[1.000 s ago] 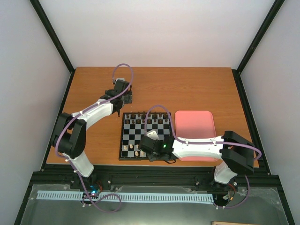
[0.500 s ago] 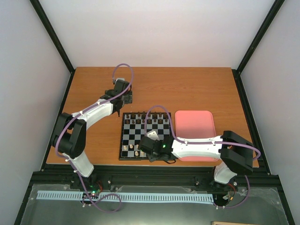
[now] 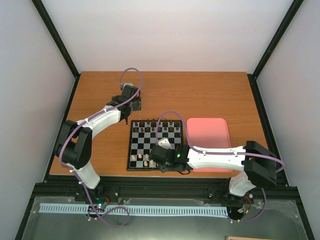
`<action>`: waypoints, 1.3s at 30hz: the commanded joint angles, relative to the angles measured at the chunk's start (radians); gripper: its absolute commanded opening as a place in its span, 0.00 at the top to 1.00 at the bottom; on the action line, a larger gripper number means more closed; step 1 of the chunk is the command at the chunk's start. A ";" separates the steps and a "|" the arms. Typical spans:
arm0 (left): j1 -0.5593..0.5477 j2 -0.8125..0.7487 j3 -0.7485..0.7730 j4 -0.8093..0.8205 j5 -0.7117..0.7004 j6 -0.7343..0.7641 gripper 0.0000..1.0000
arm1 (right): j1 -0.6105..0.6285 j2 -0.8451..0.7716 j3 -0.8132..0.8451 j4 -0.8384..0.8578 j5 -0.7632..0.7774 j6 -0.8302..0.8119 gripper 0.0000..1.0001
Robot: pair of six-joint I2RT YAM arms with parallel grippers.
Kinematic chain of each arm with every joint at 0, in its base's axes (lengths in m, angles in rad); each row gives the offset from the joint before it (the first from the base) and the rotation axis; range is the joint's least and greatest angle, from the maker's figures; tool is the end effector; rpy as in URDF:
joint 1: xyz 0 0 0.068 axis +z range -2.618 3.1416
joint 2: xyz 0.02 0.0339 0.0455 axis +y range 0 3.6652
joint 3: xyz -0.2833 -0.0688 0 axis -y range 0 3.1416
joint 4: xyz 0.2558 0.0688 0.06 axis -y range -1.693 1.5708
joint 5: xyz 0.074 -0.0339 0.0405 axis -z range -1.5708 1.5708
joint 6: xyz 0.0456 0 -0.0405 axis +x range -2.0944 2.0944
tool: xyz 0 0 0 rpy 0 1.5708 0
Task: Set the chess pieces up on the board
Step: Place the chess piece on the chessboard, then pick up the chess piece from the storage box.
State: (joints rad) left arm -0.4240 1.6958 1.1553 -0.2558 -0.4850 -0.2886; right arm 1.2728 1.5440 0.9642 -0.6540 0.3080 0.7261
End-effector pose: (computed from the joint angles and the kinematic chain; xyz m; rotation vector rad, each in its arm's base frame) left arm 0.3601 -0.1392 0.2327 -0.0743 2.2620 0.2017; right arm 0.1007 0.2809 0.1959 -0.6600 2.6179 0.1596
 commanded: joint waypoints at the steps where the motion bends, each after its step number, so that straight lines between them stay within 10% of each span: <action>1: -0.007 0.001 0.042 0.000 -0.004 0.014 0.00 | 0.013 -0.071 0.042 -0.050 0.059 0.006 0.65; 6: -0.007 0.001 0.041 -0.002 -0.005 0.014 0.00 | 0.012 -0.132 0.058 -0.144 0.141 0.042 0.53; 14: -0.007 0.000 0.041 -0.002 0.002 0.014 0.00 | -0.024 -0.201 0.032 -0.227 0.217 0.085 0.01; 29: -0.007 0.009 0.056 0.002 0.049 0.009 0.00 | -0.506 -0.437 -0.166 -0.397 0.159 0.232 0.01; 39: -0.007 0.024 0.060 0.010 0.087 0.006 0.00 | -0.793 -0.492 -0.268 -0.346 0.054 0.190 0.28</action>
State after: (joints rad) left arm -0.4240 1.7069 1.1778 -0.2550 -0.4168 -0.2886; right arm 0.5549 1.0271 0.7227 -1.0489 0.4149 0.9394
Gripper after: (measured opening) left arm 0.997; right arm 0.734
